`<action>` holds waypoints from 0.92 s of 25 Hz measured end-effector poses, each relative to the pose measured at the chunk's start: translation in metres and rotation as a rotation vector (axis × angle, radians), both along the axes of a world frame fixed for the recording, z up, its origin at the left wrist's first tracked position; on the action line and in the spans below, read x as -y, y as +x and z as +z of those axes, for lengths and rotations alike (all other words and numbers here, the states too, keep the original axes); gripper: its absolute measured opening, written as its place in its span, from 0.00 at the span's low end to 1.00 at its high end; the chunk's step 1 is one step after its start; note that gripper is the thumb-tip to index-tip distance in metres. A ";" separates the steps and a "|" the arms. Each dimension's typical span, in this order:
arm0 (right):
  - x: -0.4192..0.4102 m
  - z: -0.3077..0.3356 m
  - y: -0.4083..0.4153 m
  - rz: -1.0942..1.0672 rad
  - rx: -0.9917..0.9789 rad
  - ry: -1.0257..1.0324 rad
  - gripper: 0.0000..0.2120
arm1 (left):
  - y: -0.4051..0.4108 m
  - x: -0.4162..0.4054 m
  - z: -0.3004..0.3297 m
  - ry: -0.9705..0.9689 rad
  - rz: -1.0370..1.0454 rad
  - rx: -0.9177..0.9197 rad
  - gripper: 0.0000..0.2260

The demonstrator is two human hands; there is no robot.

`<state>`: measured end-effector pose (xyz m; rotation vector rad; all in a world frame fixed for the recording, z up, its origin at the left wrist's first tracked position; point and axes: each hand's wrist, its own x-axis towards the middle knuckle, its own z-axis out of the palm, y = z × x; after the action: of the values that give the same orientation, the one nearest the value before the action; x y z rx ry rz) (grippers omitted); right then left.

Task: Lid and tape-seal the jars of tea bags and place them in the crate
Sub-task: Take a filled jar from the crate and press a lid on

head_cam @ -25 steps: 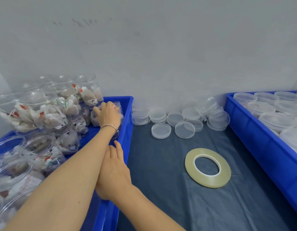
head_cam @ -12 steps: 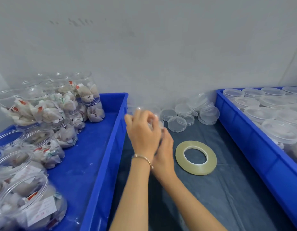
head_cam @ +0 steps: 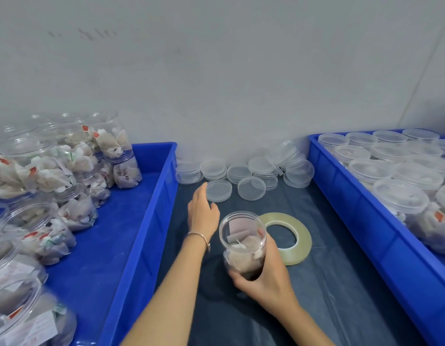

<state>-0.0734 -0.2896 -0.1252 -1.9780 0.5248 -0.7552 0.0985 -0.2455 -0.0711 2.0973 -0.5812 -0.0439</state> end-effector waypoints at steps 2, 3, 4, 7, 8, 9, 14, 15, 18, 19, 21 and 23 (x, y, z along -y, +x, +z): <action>0.003 -0.005 -0.005 0.014 0.008 0.012 0.43 | 0.020 0.014 -0.008 0.337 -0.181 0.020 0.26; 0.004 -0.006 -0.006 0.018 0.009 0.011 0.43 | 0.026 0.019 -0.013 0.474 -0.239 0.022 0.27; 0.004 -0.007 -0.006 0.015 0.005 0.008 0.43 | 0.032 0.023 -0.018 0.591 -0.278 0.018 0.27; 0.005 -0.008 -0.006 0.014 0.003 0.010 0.43 | 0.040 0.033 -0.022 0.805 -0.293 0.069 0.29; 0.005 -0.009 -0.005 0.019 0.007 0.016 0.43 | 0.041 0.034 -0.021 0.812 -0.250 0.144 0.26; 0.007 -0.009 -0.006 0.023 0.010 0.022 0.42 | 0.040 0.036 -0.020 0.794 -0.205 0.231 0.20; 0.008 -0.006 -0.006 0.038 0.019 0.038 0.41 | 0.020 0.027 -0.014 0.165 -0.077 0.130 0.04; 0.008 -0.006 -0.007 0.037 0.015 0.040 0.41 | 0.014 0.024 -0.008 -0.041 -0.045 0.078 0.04; 0.008 -0.005 -0.007 0.038 -0.003 0.052 0.42 | -0.007 0.008 0.018 -0.612 0.098 -0.178 0.05; 0.008 -0.005 -0.008 0.038 -0.007 0.056 0.41 | -0.012 0.001 0.026 -0.794 0.149 -0.278 0.07; 0.007 -0.005 -0.008 0.037 -0.015 0.061 0.41 | -0.020 -0.016 0.042 -1.014 0.200 -0.475 0.14; 0.006 -0.004 -0.008 0.039 -0.018 0.061 0.41 | -0.029 -0.026 0.054 -1.062 0.116 -0.717 0.17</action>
<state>-0.0809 -0.2961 -0.1295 -1.9350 0.5125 -0.6898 0.0691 -0.2198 -0.0172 0.9611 0.0069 -0.3288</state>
